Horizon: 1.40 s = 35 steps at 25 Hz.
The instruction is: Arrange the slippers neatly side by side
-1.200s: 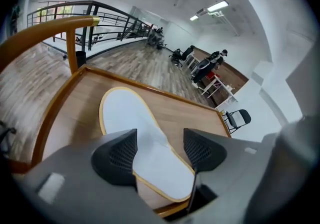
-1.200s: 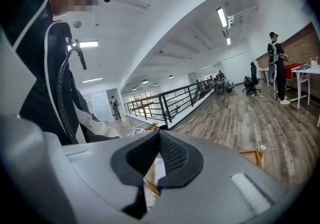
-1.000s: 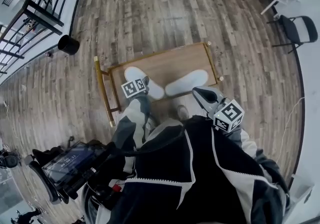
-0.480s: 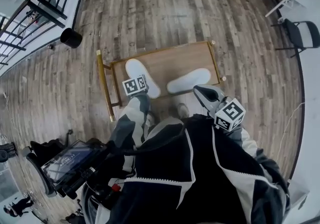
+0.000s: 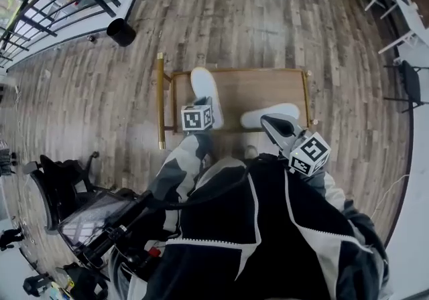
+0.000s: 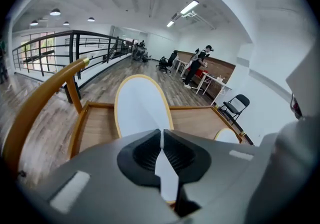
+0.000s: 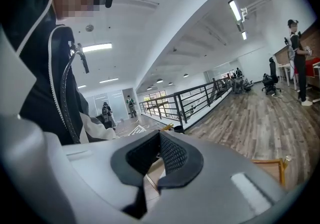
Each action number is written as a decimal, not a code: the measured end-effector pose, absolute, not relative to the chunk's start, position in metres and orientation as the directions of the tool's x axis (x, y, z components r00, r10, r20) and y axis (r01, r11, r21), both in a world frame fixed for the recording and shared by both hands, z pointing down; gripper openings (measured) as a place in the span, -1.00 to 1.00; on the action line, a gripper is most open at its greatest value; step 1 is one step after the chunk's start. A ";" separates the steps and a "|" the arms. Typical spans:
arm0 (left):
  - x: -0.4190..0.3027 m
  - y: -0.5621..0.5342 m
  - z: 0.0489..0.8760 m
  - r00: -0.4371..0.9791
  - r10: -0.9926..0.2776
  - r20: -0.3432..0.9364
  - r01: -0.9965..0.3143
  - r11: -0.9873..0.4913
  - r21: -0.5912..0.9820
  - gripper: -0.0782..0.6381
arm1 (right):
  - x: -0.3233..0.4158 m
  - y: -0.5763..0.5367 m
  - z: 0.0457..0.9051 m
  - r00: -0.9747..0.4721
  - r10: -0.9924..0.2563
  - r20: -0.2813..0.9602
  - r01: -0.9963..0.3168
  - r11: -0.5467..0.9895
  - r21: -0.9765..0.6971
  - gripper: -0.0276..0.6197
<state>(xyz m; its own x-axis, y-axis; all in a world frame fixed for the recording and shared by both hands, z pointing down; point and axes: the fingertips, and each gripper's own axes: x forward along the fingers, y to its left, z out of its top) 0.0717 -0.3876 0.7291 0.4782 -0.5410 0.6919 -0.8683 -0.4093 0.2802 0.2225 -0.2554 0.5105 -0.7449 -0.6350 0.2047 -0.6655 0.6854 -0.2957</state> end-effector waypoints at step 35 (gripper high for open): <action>-0.029 -0.346 0.629 0.446 -0.709 0.547 -0.869 -0.490 0.075 -0.70 | 0.113 -0.287 0.511 -0.867 -0.478 0.142 -0.496 0.799 -0.339 -0.90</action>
<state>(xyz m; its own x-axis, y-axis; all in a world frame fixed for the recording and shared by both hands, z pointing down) -0.0291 -0.3464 0.6295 0.4461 -0.7085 0.5467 -0.8688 -0.4895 0.0745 0.1132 -0.2869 0.5110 -0.8670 -0.4778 0.1415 -0.4959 0.7994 -0.3390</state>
